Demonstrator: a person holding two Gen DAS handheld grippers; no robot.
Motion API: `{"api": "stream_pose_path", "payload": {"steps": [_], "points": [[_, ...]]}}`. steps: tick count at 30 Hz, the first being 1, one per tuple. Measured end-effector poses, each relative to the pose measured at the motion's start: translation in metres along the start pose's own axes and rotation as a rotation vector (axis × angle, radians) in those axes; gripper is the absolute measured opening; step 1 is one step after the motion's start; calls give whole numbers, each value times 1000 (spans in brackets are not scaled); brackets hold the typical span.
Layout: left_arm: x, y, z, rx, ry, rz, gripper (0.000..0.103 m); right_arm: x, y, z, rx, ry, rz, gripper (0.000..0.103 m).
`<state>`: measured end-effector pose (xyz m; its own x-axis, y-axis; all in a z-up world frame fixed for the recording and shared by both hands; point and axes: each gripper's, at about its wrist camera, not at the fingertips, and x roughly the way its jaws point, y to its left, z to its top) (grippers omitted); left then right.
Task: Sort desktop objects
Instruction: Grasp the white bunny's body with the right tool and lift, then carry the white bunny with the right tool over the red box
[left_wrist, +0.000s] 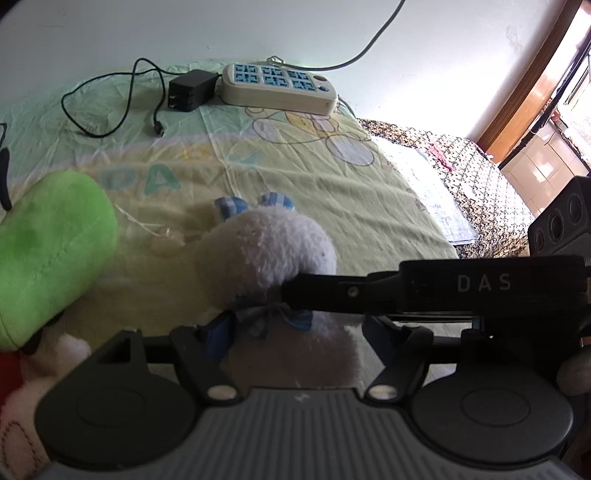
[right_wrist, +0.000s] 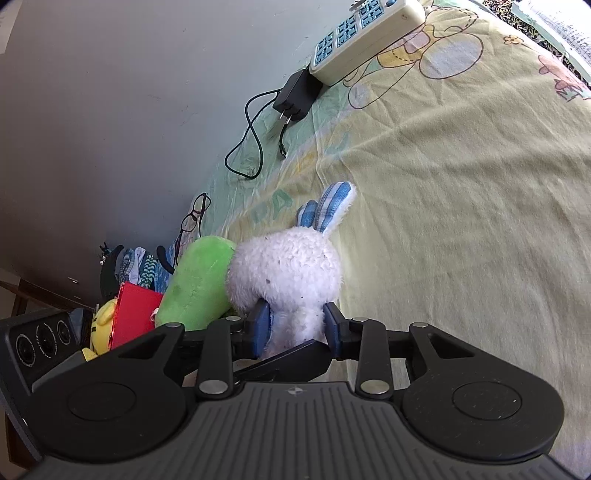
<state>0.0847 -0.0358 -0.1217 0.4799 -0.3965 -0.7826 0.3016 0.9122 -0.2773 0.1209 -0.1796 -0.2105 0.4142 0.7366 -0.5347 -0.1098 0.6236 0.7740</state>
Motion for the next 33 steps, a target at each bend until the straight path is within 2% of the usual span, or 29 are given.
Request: {"api": "stream_pose_path", "payload": {"steps": [5, 11, 15, 22, 25, 30, 33], "points": [[-18, -13, -21, 15, 0, -16, 75, -18, 9, -19, -19, 15, -15, 35], [-36, -27, -59, 35, 40, -20, 73, -35, 20, -53, -45, 60, -34, 35], [-50, -39, -86, 75, 53, 2, 73, -43, 40, -77, -142, 66, -59, 35], [-84, -26, -109, -20, 14, 5, 72, -44, 57, -100, -203, 107, -37, 34], [-98, -22, -119, -40, 0, 31, 72, -41, 66, -112, -230, 136, -15, 34], [-116, -12, -141, -66, 7, 79, 72, -28, 78, -131, -248, 201, 26, 34], [-124, -1, -151, -96, 20, 81, 72, -18, 86, -143, -265, 241, 31, 34]]}}
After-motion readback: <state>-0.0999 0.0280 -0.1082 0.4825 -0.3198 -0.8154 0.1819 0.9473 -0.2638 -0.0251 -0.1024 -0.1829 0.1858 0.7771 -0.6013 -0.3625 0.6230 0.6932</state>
